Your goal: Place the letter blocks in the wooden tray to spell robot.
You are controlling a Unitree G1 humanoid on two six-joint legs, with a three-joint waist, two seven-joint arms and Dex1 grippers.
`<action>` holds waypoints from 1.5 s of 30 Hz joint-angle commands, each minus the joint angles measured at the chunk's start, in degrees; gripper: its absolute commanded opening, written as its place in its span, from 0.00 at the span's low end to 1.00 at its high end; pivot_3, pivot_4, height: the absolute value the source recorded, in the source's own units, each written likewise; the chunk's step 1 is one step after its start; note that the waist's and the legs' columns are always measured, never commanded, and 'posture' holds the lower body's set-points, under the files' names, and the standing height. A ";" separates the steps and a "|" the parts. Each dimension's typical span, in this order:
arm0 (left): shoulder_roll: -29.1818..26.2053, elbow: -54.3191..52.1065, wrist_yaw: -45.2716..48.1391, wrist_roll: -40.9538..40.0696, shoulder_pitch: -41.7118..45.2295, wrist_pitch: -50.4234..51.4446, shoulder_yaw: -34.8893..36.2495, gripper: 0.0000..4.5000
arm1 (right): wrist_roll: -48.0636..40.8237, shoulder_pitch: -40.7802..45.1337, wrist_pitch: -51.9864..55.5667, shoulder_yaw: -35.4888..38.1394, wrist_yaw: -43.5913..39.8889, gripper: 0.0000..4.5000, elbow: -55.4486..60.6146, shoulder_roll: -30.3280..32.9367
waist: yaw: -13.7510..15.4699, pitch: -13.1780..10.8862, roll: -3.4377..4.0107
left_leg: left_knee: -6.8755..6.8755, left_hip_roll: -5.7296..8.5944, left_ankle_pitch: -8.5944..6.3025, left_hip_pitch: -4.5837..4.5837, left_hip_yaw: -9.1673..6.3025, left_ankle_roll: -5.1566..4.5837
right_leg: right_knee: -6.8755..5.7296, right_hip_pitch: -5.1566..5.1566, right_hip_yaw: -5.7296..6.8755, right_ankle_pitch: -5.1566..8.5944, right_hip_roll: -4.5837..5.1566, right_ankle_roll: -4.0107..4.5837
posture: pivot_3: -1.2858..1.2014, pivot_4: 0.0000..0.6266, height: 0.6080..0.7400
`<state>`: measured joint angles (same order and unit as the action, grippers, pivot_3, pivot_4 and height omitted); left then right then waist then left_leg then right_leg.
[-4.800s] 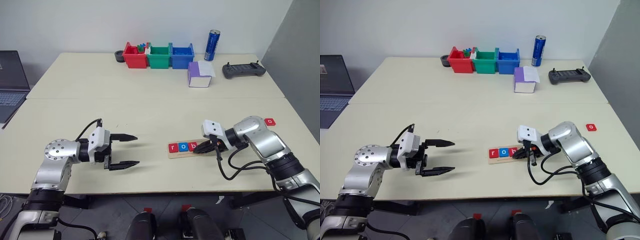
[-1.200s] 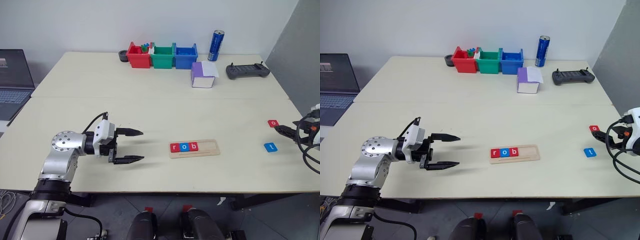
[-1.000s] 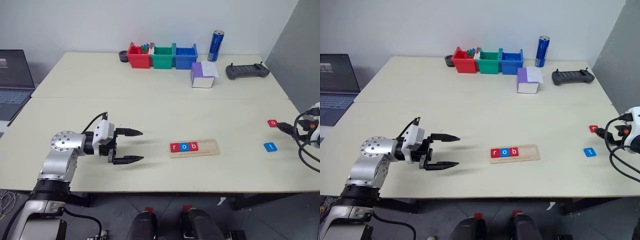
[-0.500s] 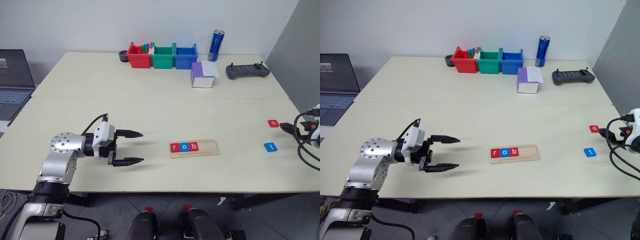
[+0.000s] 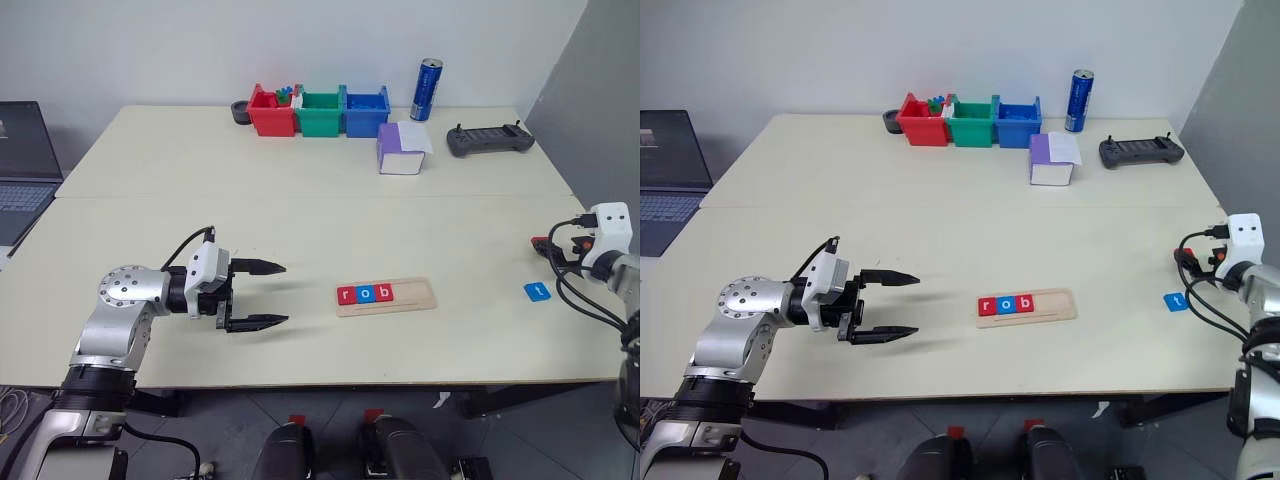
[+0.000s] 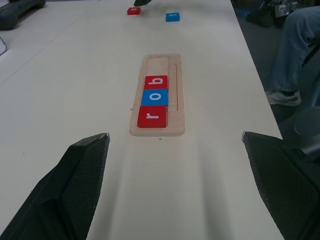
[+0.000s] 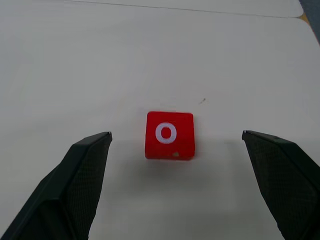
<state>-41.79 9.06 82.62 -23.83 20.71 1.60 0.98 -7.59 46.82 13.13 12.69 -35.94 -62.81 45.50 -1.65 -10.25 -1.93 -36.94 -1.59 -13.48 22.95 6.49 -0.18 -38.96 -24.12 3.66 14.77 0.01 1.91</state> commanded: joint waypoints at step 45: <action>0.78 10.10 6.09 1.61 9.08 -4.20 -1.62 1.00 | -12.60 -36.84 46.20 3.98 25.93 0.32 89.47 -23.15 | 0.15 0.12 0.14 | -0.05 -0.06 -0.13 0.02 -0.10 -0.22 | -0.02 0.01 0.06 -0.05 -0.01 -0.11 | 0.52 0.24 1.00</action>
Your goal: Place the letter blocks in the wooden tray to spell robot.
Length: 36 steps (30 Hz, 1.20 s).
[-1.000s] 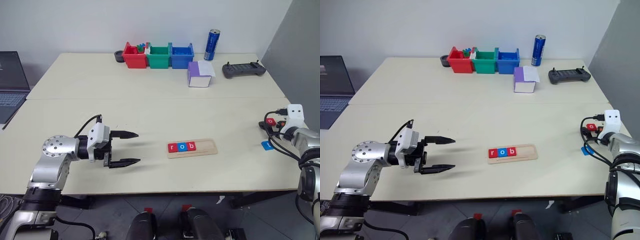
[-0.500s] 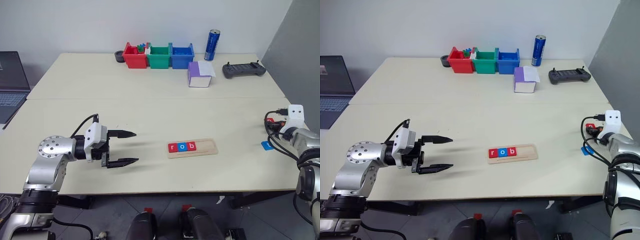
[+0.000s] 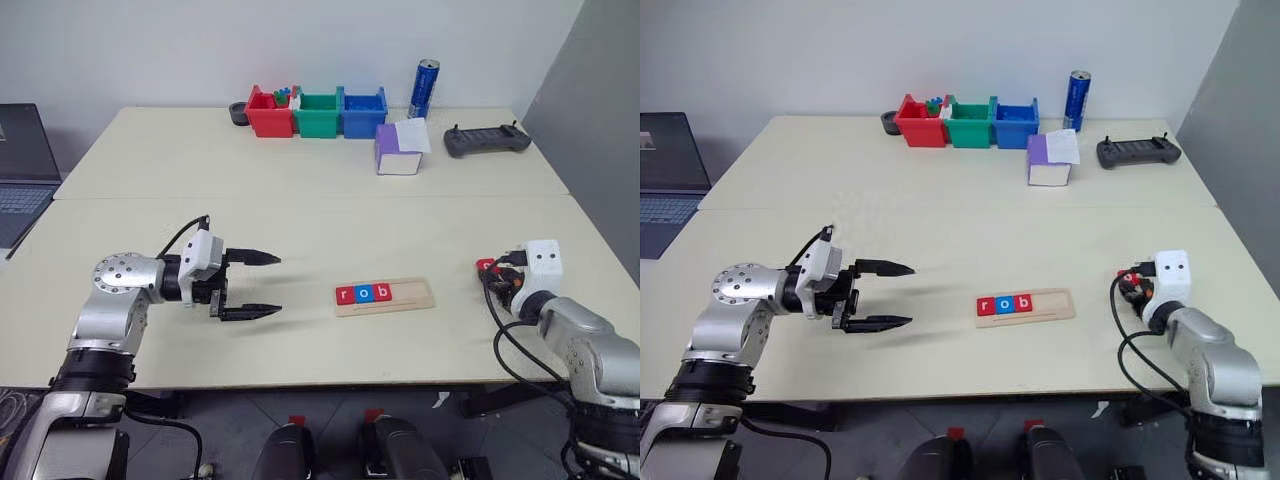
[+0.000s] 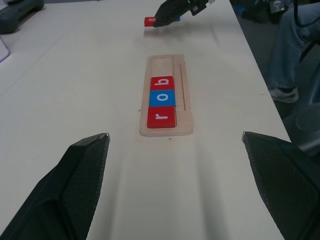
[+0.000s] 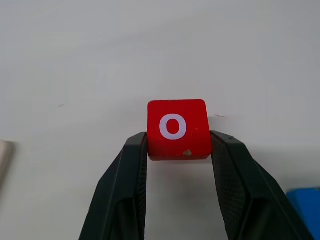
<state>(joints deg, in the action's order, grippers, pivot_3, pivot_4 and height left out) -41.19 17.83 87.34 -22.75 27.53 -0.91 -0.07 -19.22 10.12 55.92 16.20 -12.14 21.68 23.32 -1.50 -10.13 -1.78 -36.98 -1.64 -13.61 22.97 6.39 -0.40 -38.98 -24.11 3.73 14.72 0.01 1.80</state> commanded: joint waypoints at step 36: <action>-2.17 -9.91 -3.58 -0.91 -8.77 -0.50 3.73 1.00 | 14.11 31.99 -61.85 -27.17 -75.66 0.99 -64.31 29.89 | -0.17 -0.15 -0.18 | 0.05 -0.03 -0.02 -0.02 0.00 -0.04 | 0.08 -0.01 0.00 0.04 -0.12 0.06 | 0.52 0.24 1.00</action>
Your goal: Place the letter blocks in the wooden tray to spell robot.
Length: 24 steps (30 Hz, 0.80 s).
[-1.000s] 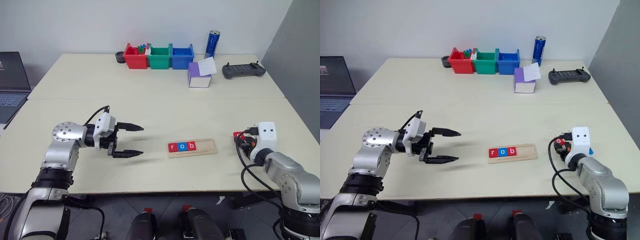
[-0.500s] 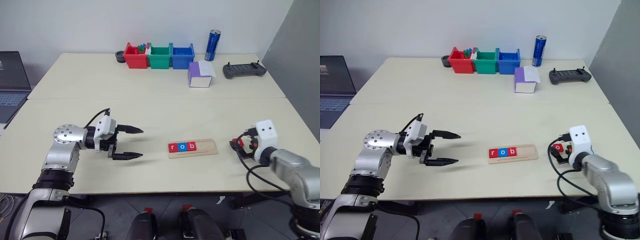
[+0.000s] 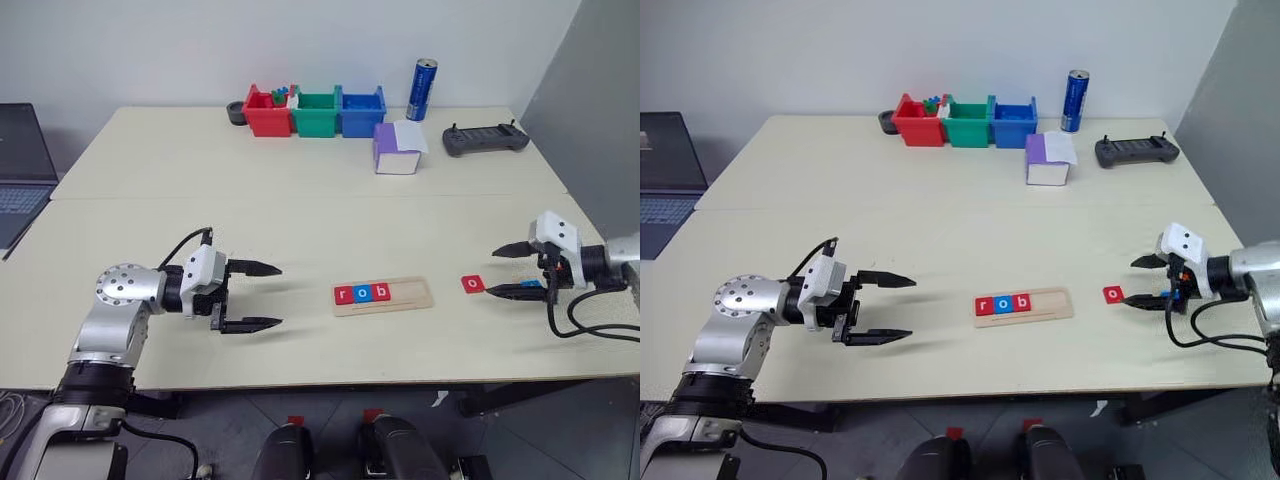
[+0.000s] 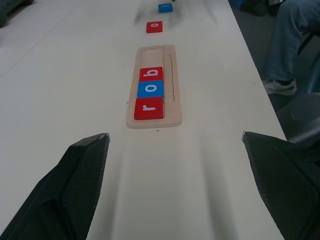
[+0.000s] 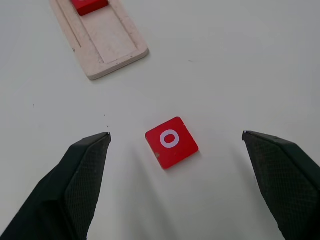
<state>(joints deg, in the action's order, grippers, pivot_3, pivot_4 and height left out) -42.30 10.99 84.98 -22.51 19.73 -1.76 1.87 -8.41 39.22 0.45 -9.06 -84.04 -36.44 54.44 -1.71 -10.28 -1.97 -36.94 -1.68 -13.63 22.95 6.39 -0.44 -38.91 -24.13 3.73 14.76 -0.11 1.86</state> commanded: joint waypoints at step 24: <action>-3.44 -7.02 -3.60 -2.29 -4.61 2.62 3.78 1.00 | 11.88 12.13 -16.52 -2.83 -3.96 0.47 -25.87 -8.75 | 0.14 -0.01 0.04 | -0.07 0.03 0.03 -0.04 0.05 0.05 | -0.08 0.05 -0.04 0.01 0.09 0.07 | 0.52 0.24 1.00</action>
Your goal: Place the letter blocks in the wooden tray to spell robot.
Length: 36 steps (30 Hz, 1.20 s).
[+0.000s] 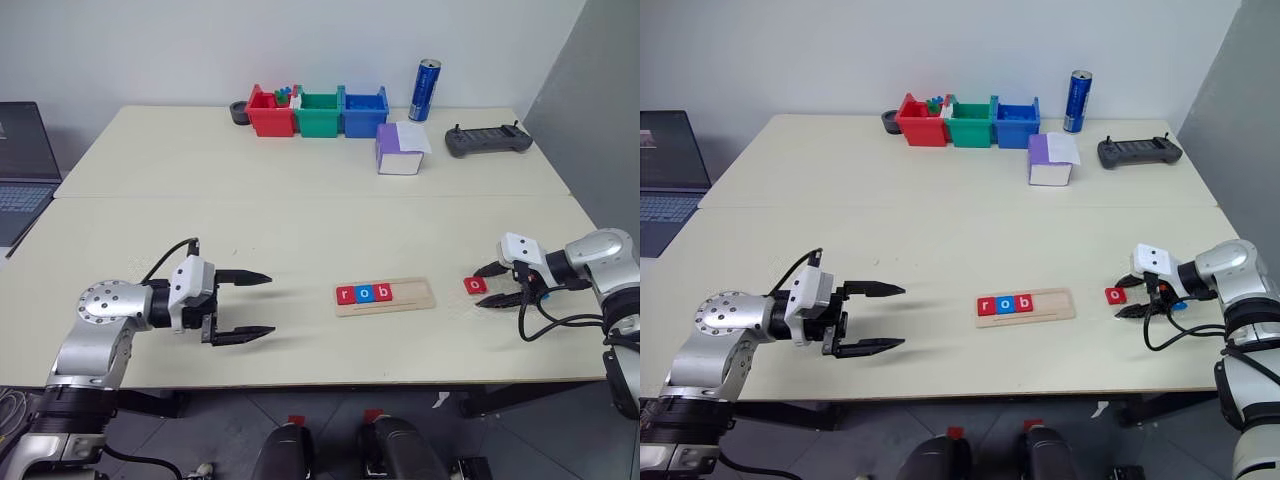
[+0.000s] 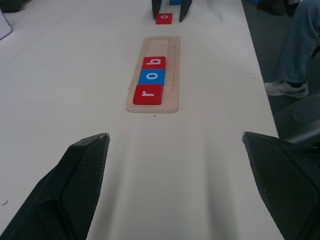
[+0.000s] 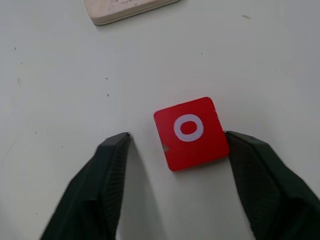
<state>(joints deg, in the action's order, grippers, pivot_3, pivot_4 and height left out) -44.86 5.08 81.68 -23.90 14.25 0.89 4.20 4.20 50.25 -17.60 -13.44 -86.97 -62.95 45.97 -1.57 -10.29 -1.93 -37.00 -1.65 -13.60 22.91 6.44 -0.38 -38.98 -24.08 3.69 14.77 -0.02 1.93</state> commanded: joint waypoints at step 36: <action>0.76 -0.64 -0.28 -0.11 2.79 -0.42 -1.16 1.00 | -1.10 0.87 20.40 -7.81 0.60 0.32 32.02 -9.61 | -0.04 -0.03 0.05 | -0.03 -0.02 0.00 0.01 -0.01 0.00 | -0.05 -0.04 0.05 0.00 0.02 0.01 | 0.52 0.24 1.00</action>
<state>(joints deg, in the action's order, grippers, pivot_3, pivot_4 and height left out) -43.55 6.23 81.75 -23.62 17.04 0.83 2.25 2.94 49.40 2.98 -21.36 -86.46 -31.12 36.81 -1.61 -10.31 -1.88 -37.03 -1.67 -13.60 22.92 6.43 -0.38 -39.03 -24.11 3.75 14.77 0.00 1.94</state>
